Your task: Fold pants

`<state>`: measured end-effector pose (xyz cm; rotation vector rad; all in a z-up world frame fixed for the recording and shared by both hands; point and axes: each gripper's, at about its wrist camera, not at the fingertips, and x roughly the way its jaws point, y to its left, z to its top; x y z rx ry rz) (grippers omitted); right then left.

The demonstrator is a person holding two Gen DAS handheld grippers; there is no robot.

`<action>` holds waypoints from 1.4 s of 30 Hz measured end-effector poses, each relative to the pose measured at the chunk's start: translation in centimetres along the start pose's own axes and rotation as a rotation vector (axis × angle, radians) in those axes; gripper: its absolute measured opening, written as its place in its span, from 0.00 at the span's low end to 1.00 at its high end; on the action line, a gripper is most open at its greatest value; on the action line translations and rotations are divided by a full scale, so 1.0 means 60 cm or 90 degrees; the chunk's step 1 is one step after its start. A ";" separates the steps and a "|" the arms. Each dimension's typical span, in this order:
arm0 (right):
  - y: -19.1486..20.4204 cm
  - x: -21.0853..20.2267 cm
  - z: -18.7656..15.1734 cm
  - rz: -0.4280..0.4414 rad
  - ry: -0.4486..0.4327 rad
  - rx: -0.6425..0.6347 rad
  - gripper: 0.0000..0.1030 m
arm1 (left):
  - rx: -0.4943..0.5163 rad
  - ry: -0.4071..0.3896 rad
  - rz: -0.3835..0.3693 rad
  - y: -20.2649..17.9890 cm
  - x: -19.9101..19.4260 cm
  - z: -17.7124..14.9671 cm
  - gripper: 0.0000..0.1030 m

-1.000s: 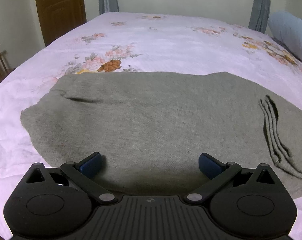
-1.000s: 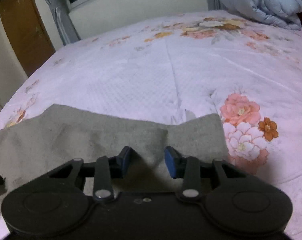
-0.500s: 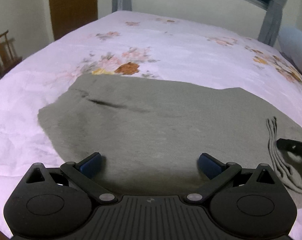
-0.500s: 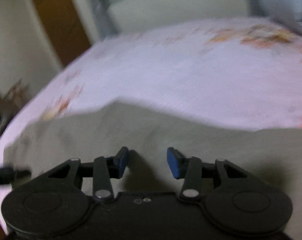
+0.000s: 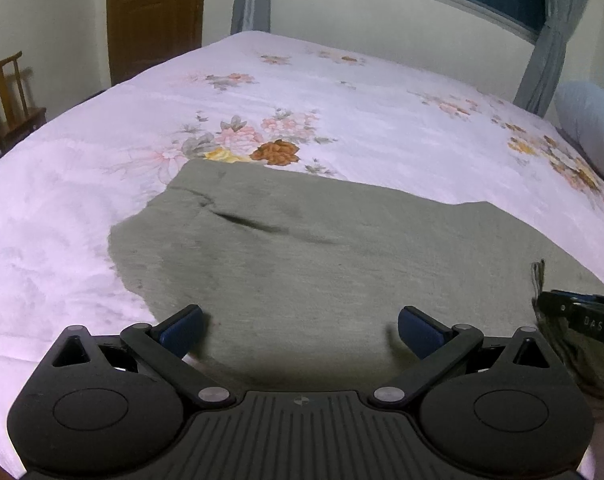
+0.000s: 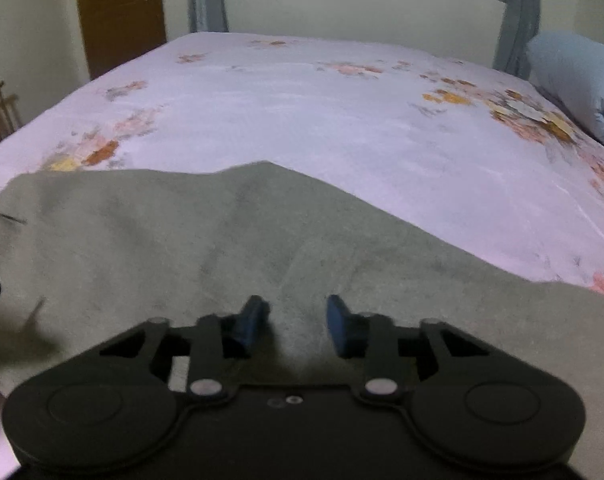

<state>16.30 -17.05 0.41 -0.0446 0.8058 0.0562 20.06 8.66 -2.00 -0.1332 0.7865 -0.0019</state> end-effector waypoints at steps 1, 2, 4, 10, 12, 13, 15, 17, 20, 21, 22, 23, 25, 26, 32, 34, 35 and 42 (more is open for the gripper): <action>0.007 0.012 0.006 0.014 0.019 -0.009 0.01 | -0.003 0.000 -0.001 0.003 0.001 -0.001 1.00; 0.013 0.020 0.006 0.028 0.034 -0.012 0.01 | -0.005 0.002 -0.002 0.006 0.002 -0.001 1.00; 0.009 0.025 0.012 0.047 0.049 0.019 0.00 | -0.009 -0.005 -0.003 0.012 -0.003 0.000 1.00; -0.012 -0.092 -0.046 0.110 -0.071 -0.083 0.08 | -0.045 -0.013 0.009 0.049 -0.011 0.006 1.00; -0.012 -0.108 -0.072 0.112 -0.069 -0.142 0.08 | -0.055 -0.012 0.013 0.057 -0.009 0.006 1.00; -0.012 -0.111 -0.079 0.122 -0.064 -0.145 0.07 | -0.055 -0.012 0.015 0.058 -0.008 0.006 1.00; -0.012 -0.108 -0.089 0.119 -0.056 -0.139 0.07 | -0.054 -0.013 0.019 0.058 -0.008 0.006 1.00; -0.013 -0.101 -0.083 0.130 -0.053 -0.122 0.08 | -0.060 -0.012 0.025 0.060 -0.009 0.006 1.00; 0.004 -0.128 -0.080 0.152 -0.084 -0.125 0.09 | -0.063 -0.017 0.027 0.068 -0.017 0.004 1.00; 0.012 -0.130 -0.082 0.145 -0.077 -0.145 0.10 | -0.060 -0.014 0.032 0.069 -0.017 0.004 1.00; 0.016 -0.120 -0.081 0.143 -0.068 -0.159 0.10 | -0.060 -0.011 0.035 0.071 -0.016 0.005 1.00; 0.020 -0.114 -0.084 0.129 -0.065 -0.168 0.10 | -0.063 -0.011 0.037 0.074 -0.015 0.005 1.00; 0.019 -0.106 -0.087 0.094 -0.057 -0.165 0.11 | -0.068 -0.012 0.045 0.080 -0.017 0.005 1.00; 0.017 -0.106 -0.089 0.094 -0.058 -0.160 0.12 | -0.068 -0.010 0.045 0.082 -0.018 0.005 1.00; 0.035 -0.108 -0.106 0.081 -0.058 -0.215 0.13 | -0.071 -0.010 0.055 0.098 -0.024 0.001 1.00; 0.029 -0.105 -0.106 0.057 -0.062 -0.204 0.12 | -0.076 -0.010 0.055 0.103 -0.026 0.001 1.00; 0.019 -0.107 -0.101 0.067 -0.064 -0.175 0.11 | -0.075 -0.012 0.055 0.104 -0.027 0.000 1.00; 0.015 -0.094 -0.094 0.055 -0.062 -0.180 0.15 | -0.082 -0.008 0.060 0.111 -0.023 -0.003 1.00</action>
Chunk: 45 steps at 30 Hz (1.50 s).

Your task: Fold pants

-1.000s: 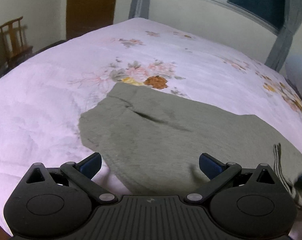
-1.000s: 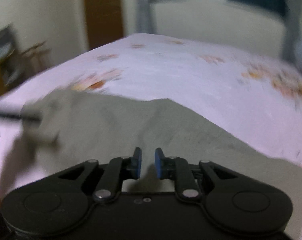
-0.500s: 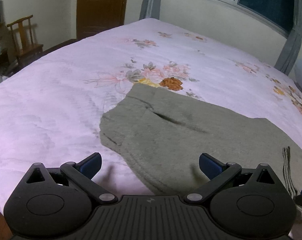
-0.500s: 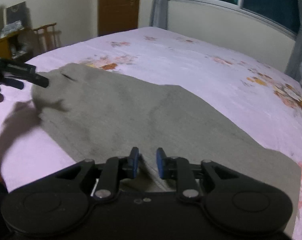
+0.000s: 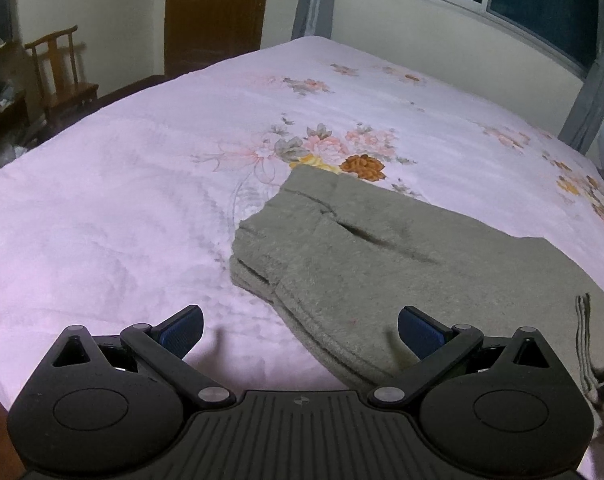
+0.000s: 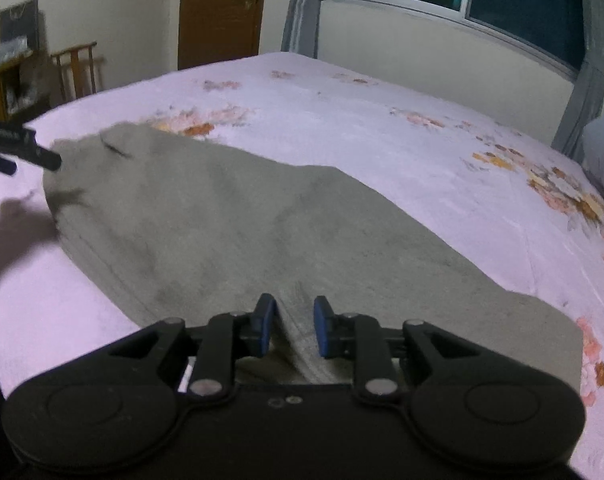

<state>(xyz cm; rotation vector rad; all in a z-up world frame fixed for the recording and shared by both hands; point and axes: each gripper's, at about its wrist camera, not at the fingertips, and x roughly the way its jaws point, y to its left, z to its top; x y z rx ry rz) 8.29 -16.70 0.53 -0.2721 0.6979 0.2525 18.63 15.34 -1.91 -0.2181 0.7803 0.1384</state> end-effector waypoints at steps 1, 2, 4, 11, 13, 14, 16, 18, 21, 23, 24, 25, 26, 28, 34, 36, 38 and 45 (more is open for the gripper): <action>0.011 0.004 -0.001 -0.005 -0.006 -0.031 0.18 | -0.001 0.000 0.001 0.000 0.000 -0.001 1.00; 0.022 0.009 -0.002 -0.022 -0.008 -0.067 0.15 | 0.000 0.001 0.001 -0.001 0.000 -0.001 1.00; 0.025 0.016 0.000 -0.051 -0.002 -0.071 0.12 | 0.003 -0.001 -0.002 -0.002 -0.003 -0.002 1.00; 0.004 -0.018 0.014 0.017 -0.048 0.018 0.05 | -0.004 0.000 0.004 0.009 -0.002 -0.004 1.00; -0.001 -0.011 0.018 0.038 -0.038 0.045 0.05 | -0.008 0.005 0.007 0.009 0.003 -0.006 1.00; -0.001 0.000 0.016 0.045 -0.026 0.054 0.05 | -0.010 0.007 0.006 0.009 0.004 -0.007 1.00; 0.002 0.024 0.003 0.055 0.000 0.058 0.05 | -0.006 0.008 0.006 0.006 0.004 -0.008 1.00; 0.004 0.037 -0.009 0.056 0.008 0.060 0.05 | 0.000 0.006 0.009 0.006 0.003 -0.007 1.00; 0.004 0.012 -0.002 0.055 -0.023 0.065 0.16 | -0.008 0.002 0.014 0.018 0.000 -0.003 1.00; -0.007 -0.015 0.004 0.053 -0.068 0.093 0.22 | -0.024 -0.002 0.016 0.030 0.001 -0.001 1.00; -0.013 -0.013 0.004 0.050 -0.065 0.106 0.22 | -0.031 0.003 0.019 0.035 0.004 0.001 1.00; -0.016 0.004 0.001 0.040 -0.029 0.107 0.22 | -0.038 0.010 0.018 0.039 0.008 0.002 1.00; -0.019 0.028 -0.005 0.044 0.023 0.104 0.24 | -0.046 0.019 0.013 0.043 0.013 0.002 1.00; -0.022 0.031 -0.008 0.055 0.019 0.109 0.26 | -0.080 0.036 0.003 0.055 0.021 0.002 1.00; -0.048 -0.011 0.001 0.072 -0.040 0.170 0.53 | -0.200 0.075 -0.050 0.090 0.079 0.015 1.00; -0.066 -0.018 -0.003 0.071 -0.049 0.197 0.53 | -0.257 0.096 -0.074 0.098 0.111 0.020 1.00; -0.085 -0.020 -0.003 0.059 -0.054 0.231 0.54 | -0.259 0.092 -0.082 0.094 0.133 0.025 1.00; -0.118 -0.027 -0.012 0.020 -0.063 0.238 0.55 | -0.248 0.079 -0.129 0.084 0.166 0.024 1.00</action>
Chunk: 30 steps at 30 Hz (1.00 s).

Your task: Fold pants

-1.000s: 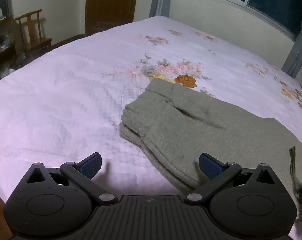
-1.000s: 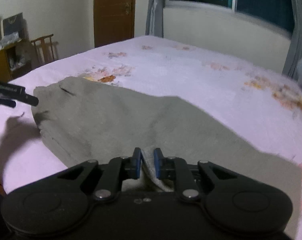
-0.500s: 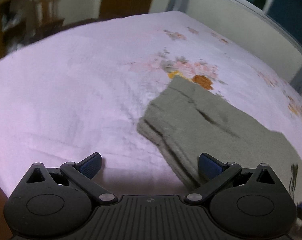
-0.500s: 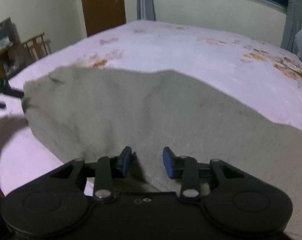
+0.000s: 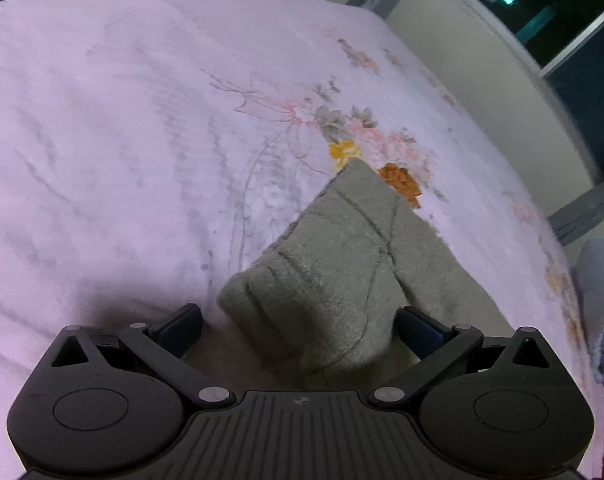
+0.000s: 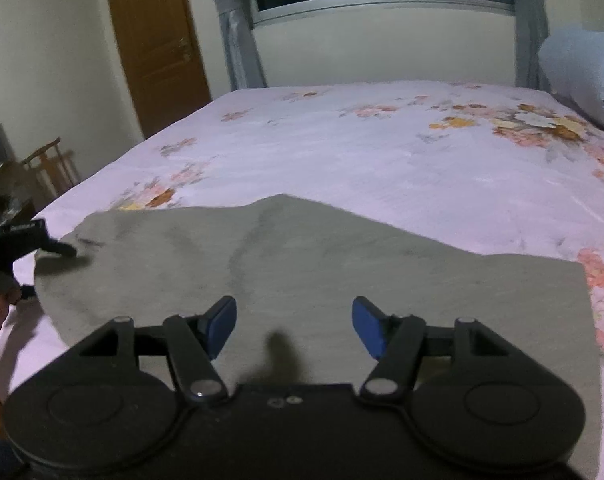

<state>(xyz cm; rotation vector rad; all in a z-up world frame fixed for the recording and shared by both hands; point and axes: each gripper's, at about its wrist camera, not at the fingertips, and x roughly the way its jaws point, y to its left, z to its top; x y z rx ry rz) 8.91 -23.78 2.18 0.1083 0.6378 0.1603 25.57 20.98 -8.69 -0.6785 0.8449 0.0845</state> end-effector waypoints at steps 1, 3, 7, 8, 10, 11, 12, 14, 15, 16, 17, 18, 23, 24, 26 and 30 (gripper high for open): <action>-0.007 0.000 0.001 -0.014 -0.003 0.005 0.55 | 0.003 -0.003 -0.005 0.003 -0.002 0.000 1.00; -0.022 0.002 0.001 -0.045 -0.002 0.016 0.56 | 0.005 -0.011 -0.017 0.009 -0.006 -0.003 0.99; -0.048 0.005 -0.003 -0.074 0.006 0.043 0.56 | 0.017 -0.005 -0.023 0.010 -0.011 -0.002 0.48; -0.050 0.006 -0.005 -0.078 0.011 0.046 0.56 | 0.019 -0.005 -0.035 0.006 -0.015 -0.001 0.42; -0.051 0.007 -0.007 -0.099 0.019 0.042 0.57 | 0.053 -0.019 -0.022 -0.011 -0.022 -0.002 0.40; -0.050 0.008 -0.007 -0.102 0.025 0.041 0.60 | 0.074 -0.028 -0.014 -0.022 -0.026 -0.004 0.38; -0.048 0.008 -0.006 -0.111 0.029 0.035 0.62 | 0.096 -0.036 -0.007 -0.030 -0.030 -0.005 0.38; -0.047 0.007 -0.001 -0.127 0.030 0.025 0.73 | 0.130 -0.051 0.004 -0.048 -0.040 -0.007 0.36; -0.047 0.008 0.000 -0.129 0.034 0.023 0.75 | 0.143 -0.059 0.004 -0.054 -0.046 -0.007 0.36; -0.047 0.008 0.000 -0.132 0.037 0.020 0.76 | 0.157 -0.071 0.001 -0.065 -0.055 -0.006 0.35; -0.048 0.010 0.000 -0.136 0.044 0.016 0.77 | 0.167 -0.081 -0.006 -0.073 -0.063 -0.005 0.35; -0.048 0.013 0.000 -0.136 0.052 0.013 0.78 | 0.184 -0.091 -0.012 -0.085 -0.072 -0.004 0.35; -0.057 0.027 -0.013 -0.136 0.094 0.012 0.88 | 0.261 -0.129 -0.030 -0.146 -0.118 -0.003 0.34; -0.058 0.030 -0.017 -0.134 0.102 0.011 0.90 | 0.274 -0.133 -0.039 -0.160 -0.126 -0.003 0.34; -0.059 0.034 -0.028 -0.132 0.110 0.008 0.94 | 0.300 -0.143 -0.050 -0.186 -0.148 -0.007 0.33; -0.058 0.038 -0.040 -0.131 0.111 -0.007 0.94 | 0.357 -0.161 -0.077 -0.246 -0.186 -0.019 0.33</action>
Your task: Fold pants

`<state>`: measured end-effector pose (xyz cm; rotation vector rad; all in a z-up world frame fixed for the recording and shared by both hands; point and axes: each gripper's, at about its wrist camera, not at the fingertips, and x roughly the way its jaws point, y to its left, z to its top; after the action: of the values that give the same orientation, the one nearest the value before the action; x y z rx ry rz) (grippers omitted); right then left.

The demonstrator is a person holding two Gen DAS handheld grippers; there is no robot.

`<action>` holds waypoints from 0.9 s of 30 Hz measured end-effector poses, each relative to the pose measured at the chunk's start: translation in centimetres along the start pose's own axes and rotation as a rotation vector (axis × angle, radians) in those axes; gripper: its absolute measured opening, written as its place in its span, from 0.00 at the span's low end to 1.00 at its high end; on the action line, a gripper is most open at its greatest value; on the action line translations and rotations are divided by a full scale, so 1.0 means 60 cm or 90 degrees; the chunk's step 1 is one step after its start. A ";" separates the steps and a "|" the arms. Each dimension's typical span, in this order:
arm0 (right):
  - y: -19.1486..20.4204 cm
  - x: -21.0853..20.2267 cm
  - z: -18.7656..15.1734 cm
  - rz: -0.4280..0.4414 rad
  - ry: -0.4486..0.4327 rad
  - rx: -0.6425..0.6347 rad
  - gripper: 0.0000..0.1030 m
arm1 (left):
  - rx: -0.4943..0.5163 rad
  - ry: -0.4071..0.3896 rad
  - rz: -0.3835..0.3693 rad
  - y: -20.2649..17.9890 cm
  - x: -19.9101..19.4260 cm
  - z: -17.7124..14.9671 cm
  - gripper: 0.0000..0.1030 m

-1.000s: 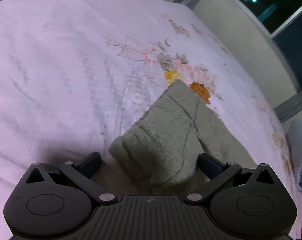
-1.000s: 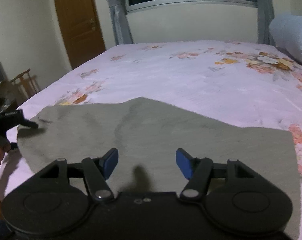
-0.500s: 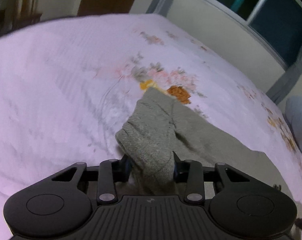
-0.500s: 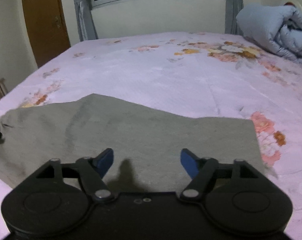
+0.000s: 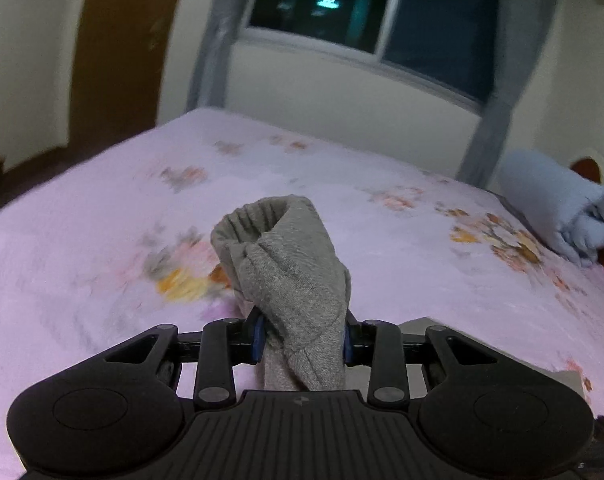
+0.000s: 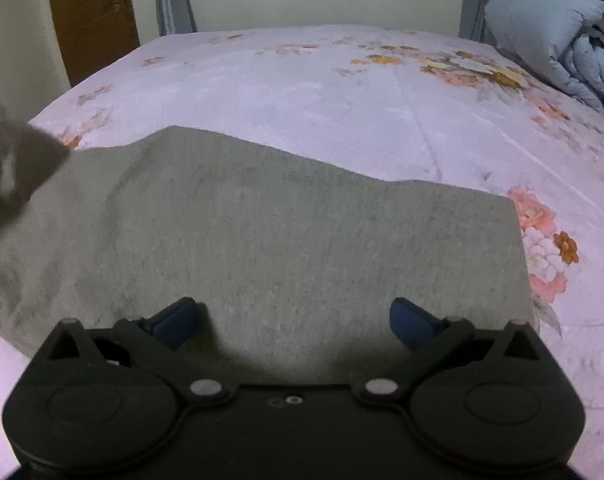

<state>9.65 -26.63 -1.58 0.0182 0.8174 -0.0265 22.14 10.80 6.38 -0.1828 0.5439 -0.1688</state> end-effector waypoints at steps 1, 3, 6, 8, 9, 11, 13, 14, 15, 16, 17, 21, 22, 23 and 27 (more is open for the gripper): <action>0.001 0.001 0.000 -0.001 0.000 0.000 0.94 | 0.010 -0.003 -0.005 -0.014 -0.005 0.007 0.33; 0.003 0.001 0.000 -0.003 0.001 -0.004 0.94 | 0.021 -0.007 -0.013 -0.034 -0.012 0.016 0.33; -0.007 -0.013 0.006 0.012 -0.014 0.017 0.94 | 0.044 -0.014 -0.018 -0.063 -0.023 0.028 0.33; -0.027 -0.034 0.009 0.024 -0.038 0.046 0.94 | 0.077 -0.021 -0.014 -0.086 -0.033 0.033 0.33; -0.037 -0.042 0.010 0.022 -0.049 0.054 0.94 | 0.094 -0.023 -0.015 -0.099 -0.035 0.034 0.33; -0.061 -0.056 0.010 0.011 -0.059 0.067 0.94 | 0.132 -0.029 -0.020 -0.129 -0.044 0.035 0.33; -0.090 -0.069 0.010 0.002 -0.066 0.091 0.94 | 0.157 -0.038 -0.034 -0.160 -0.052 0.035 0.33; -0.106 -0.076 0.009 -0.005 -0.071 0.103 0.94 | 0.160 -0.040 -0.044 -0.177 -0.053 0.037 0.33; -0.117 -0.082 0.008 -0.011 -0.075 0.111 0.94 | 0.167 -0.043 -0.055 -0.193 -0.055 0.039 0.33; -0.132 -0.090 0.006 -0.016 -0.079 0.121 0.94 | 0.177 -0.047 -0.064 -0.211 -0.056 0.040 0.33; -0.144 -0.096 0.005 -0.020 -0.086 0.131 0.94 | 0.188 -0.049 -0.076 -0.230 -0.057 0.041 0.33; -0.195 -0.121 -0.004 -0.035 -0.102 0.174 0.94 | 0.263 -0.040 -0.130 -0.328 -0.052 0.029 0.33; -0.209 -0.125 -0.006 -0.038 -0.102 0.184 0.94 | 0.289 -0.039 -0.141 -0.361 -0.052 0.018 0.33; -0.222 -0.129 -0.009 -0.043 -0.104 0.193 0.94 | 0.307 -0.035 -0.151 -0.388 -0.049 0.007 0.33; -0.268 -0.142 -0.023 -0.064 -0.102 0.219 0.94 | 0.377 -0.015 -0.179 -0.490 -0.030 -0.061 0.33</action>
<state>2.30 -42.51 3.62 0.2962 0.6446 -0.2607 15.43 -17.83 10.55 0.3172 0.4233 -0.5898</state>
